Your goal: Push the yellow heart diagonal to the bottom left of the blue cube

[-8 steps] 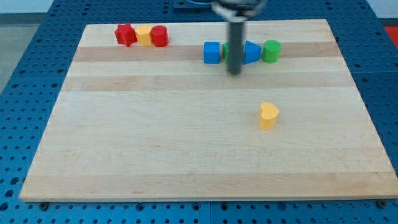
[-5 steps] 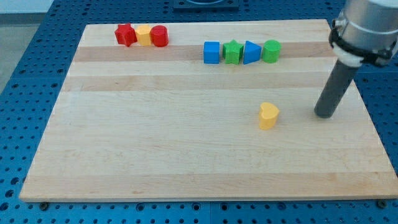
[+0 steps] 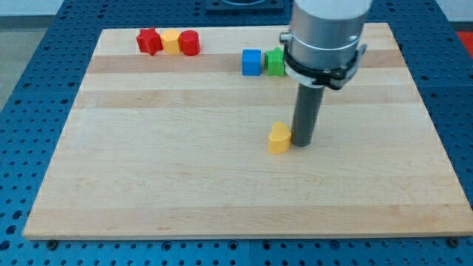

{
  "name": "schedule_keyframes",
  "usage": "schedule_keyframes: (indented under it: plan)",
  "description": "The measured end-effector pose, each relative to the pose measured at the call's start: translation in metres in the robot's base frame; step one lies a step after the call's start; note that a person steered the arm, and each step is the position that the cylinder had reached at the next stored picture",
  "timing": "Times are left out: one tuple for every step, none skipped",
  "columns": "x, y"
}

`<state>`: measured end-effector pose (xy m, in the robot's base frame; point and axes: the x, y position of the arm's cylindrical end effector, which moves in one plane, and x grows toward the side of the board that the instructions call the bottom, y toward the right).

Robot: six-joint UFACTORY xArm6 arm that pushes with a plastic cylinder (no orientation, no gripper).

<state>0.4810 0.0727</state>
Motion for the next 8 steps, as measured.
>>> schedule_keyframes:
  plan:
    - [0.000,-0.028]
    - [0.004,-0.059]
    - [0.013,-0.069]
    - [0.013,-0.093]
    - [0.014,-0.112]
    - [0.016,-0.130]
    - [0.016,-0.154]
    - [0.016,-0.178]
